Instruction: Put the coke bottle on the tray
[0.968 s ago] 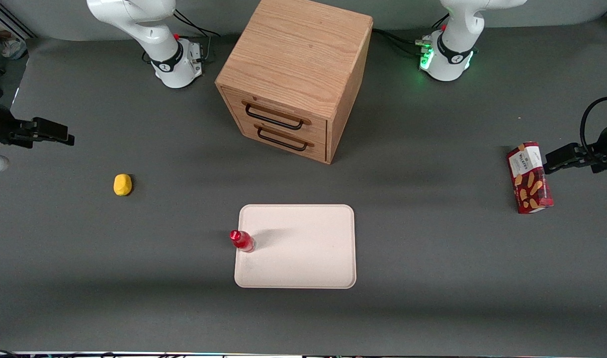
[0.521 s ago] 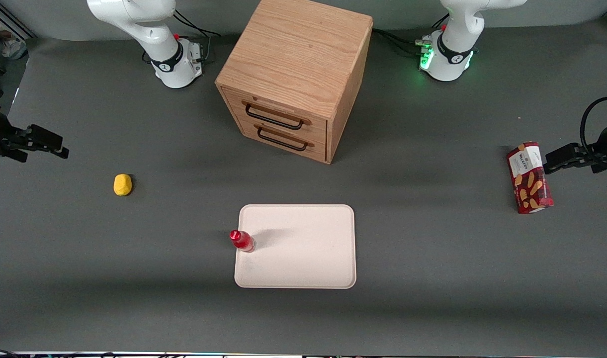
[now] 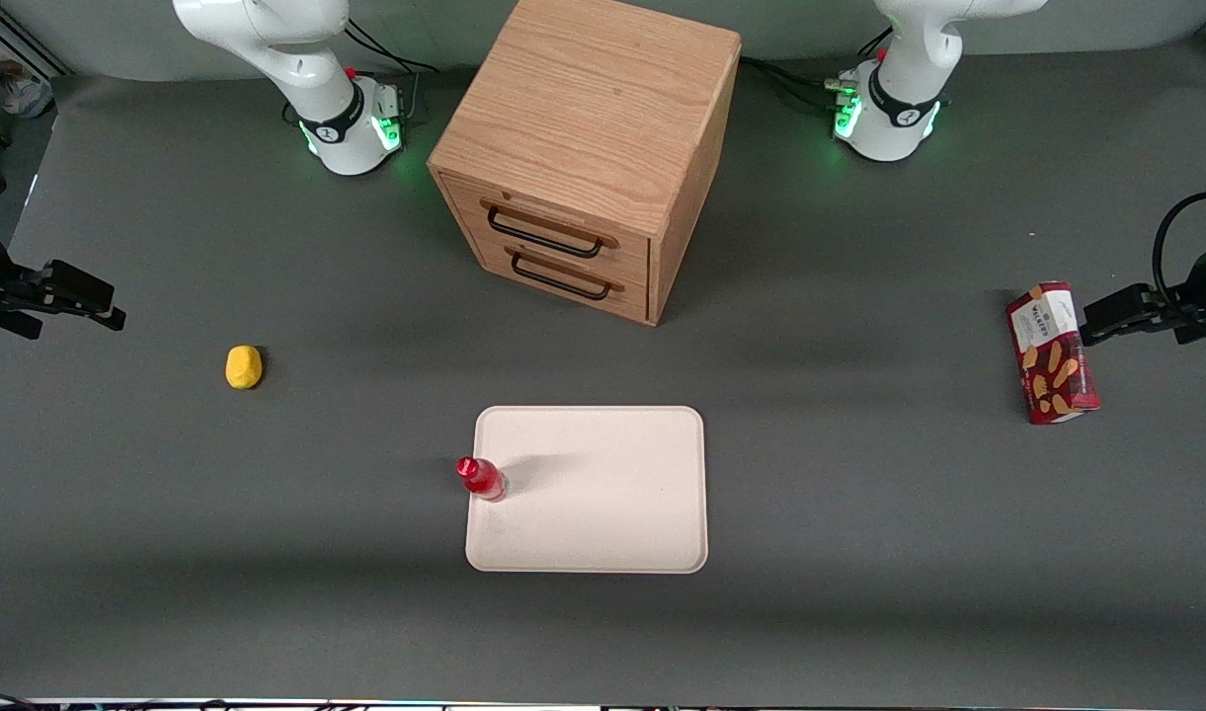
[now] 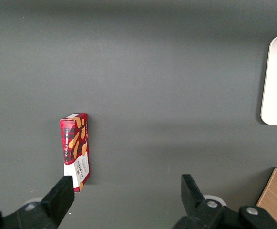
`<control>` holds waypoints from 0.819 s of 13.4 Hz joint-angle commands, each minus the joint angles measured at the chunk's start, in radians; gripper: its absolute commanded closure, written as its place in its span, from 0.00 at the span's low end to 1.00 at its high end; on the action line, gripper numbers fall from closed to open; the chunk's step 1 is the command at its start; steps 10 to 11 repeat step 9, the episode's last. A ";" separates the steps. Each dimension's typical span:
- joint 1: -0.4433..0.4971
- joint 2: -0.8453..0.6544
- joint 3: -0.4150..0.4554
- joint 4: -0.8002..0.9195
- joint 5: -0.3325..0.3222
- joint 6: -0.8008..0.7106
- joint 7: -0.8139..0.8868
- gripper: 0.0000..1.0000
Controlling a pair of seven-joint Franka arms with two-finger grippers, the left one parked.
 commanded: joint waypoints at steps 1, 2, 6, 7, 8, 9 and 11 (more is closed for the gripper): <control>-0.003 -0.021 0.009 -0.001 -0.029 0.012 -0.013 0.00; -0.006 -0.021 0.009 -0.001 -0.026 0.012 -0.015 0.00; -0.006 -0.022 0.009 -0.004 -0.022 0.010 -0.016 0.00; -0.006 -0.022 0.009 -0.003 -0.022 0.010 -0.016 0.00; -0.006 -0.024 0.009 -0.004 -0.022 0.009 -0.016 0.00; -0.006 -0.024 0.009 -0.004 -0.022 0.007 -0.018 0.00; -0.006 -0.024 0.009 -0.004 -0.022 0.007 -0.018 0.00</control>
